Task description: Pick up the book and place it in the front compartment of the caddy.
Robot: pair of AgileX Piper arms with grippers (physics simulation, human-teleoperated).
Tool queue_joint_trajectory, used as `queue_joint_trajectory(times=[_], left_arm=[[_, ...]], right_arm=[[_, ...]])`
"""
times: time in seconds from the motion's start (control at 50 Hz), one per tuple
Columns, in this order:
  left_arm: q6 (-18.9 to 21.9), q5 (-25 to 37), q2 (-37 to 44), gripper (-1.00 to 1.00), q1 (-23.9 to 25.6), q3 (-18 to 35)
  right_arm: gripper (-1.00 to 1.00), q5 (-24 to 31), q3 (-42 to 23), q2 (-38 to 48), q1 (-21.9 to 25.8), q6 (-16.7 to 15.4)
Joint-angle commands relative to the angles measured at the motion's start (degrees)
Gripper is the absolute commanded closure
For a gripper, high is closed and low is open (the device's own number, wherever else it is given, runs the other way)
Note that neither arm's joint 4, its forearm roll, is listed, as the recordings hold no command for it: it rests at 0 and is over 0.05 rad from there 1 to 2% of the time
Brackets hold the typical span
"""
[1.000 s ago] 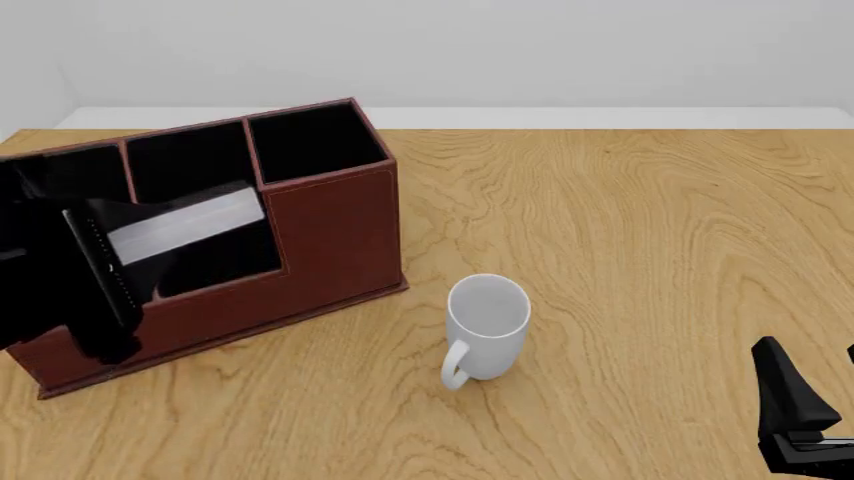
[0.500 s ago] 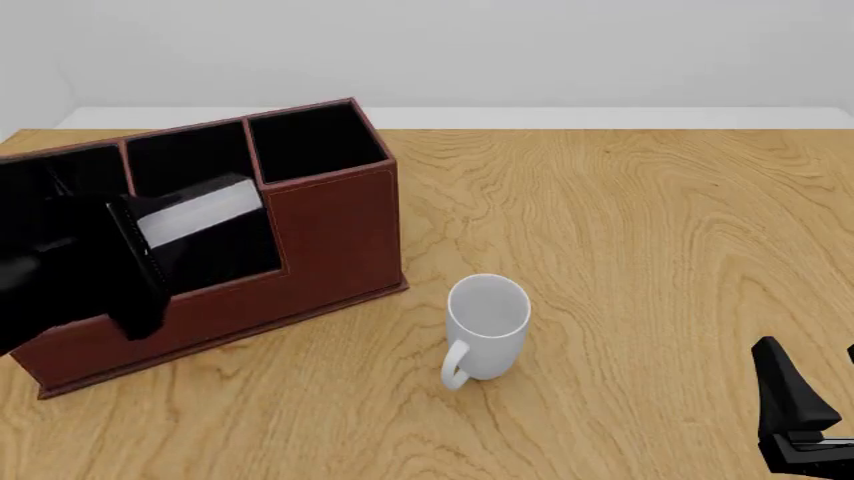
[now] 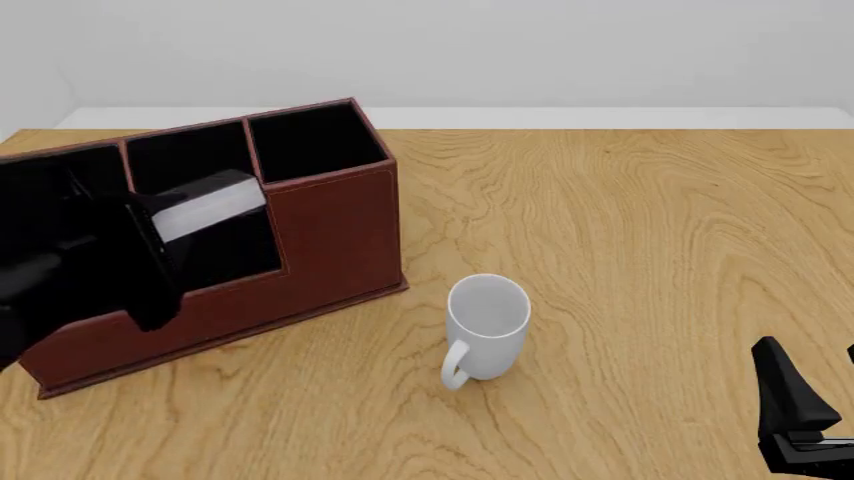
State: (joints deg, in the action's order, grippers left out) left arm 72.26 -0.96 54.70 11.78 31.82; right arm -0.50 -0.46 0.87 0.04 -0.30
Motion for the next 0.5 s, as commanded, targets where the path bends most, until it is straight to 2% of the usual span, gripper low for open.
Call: queue_joint_trajectory(times=[0.02,0.5], left_arm=[[1.89,-2.4,1.09,1.0,0.48,0.57],[3.28,-7.96,7.14,1.0,-0.26,1.42]], right_arm=[[-1.0,-0.01,0.0,0.01,0.02,0.0],[-1.0,0.0,0.0,0.0,0.0,0.0]])
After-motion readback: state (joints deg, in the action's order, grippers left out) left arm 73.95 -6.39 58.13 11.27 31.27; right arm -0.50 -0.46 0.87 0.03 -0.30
